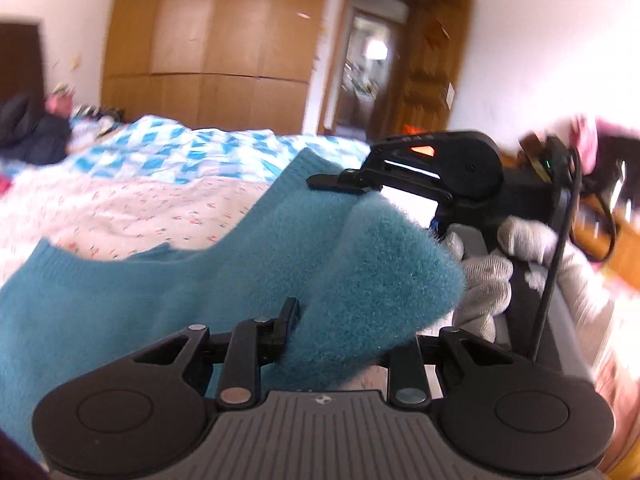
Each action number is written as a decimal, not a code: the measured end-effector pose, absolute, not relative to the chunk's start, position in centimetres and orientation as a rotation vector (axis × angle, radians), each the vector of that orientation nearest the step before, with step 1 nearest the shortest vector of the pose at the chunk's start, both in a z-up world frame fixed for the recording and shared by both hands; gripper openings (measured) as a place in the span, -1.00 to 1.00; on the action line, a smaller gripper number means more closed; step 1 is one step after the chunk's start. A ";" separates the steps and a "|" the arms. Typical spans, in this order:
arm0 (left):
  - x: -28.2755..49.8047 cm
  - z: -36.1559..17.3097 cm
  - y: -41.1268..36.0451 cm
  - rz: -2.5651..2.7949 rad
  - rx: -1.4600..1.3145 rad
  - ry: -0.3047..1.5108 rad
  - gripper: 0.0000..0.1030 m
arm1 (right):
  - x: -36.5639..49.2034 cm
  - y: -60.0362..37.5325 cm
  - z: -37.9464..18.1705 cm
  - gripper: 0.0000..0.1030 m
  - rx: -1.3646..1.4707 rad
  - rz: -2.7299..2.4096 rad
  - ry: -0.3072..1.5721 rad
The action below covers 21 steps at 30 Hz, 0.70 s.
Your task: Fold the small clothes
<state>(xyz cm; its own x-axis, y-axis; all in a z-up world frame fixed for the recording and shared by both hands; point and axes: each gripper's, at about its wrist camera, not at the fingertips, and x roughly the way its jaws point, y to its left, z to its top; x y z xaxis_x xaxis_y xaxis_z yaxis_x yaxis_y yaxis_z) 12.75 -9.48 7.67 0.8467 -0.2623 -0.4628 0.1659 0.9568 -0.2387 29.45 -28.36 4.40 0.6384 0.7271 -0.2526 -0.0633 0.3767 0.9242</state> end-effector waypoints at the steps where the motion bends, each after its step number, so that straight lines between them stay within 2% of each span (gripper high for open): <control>1: 12.6 8.0 -8.2 -0.221 -0.234 0.502 -0.38 | 29.5 -27.2 5.2 -0.50 1.055 0.571 0.732; 9: 10.1 8.0 2.4 -0.090 -0.427 0.436 -0.41 | 30.0 -14.0 8.4 -0.50 0.859 0.624 0.804; 18: 9.4 2.8 12.5 0.114 -0.620 0.521 -0.40 | 30.5 -0.5 3.3 -0.50 0.615 0.558 0.991; 21: 8.8 1.1 15.1 0.162 -0.709 0.566 -0.33 | 30.0 2.0 2.2 -0.48 0.550 0.540 1.000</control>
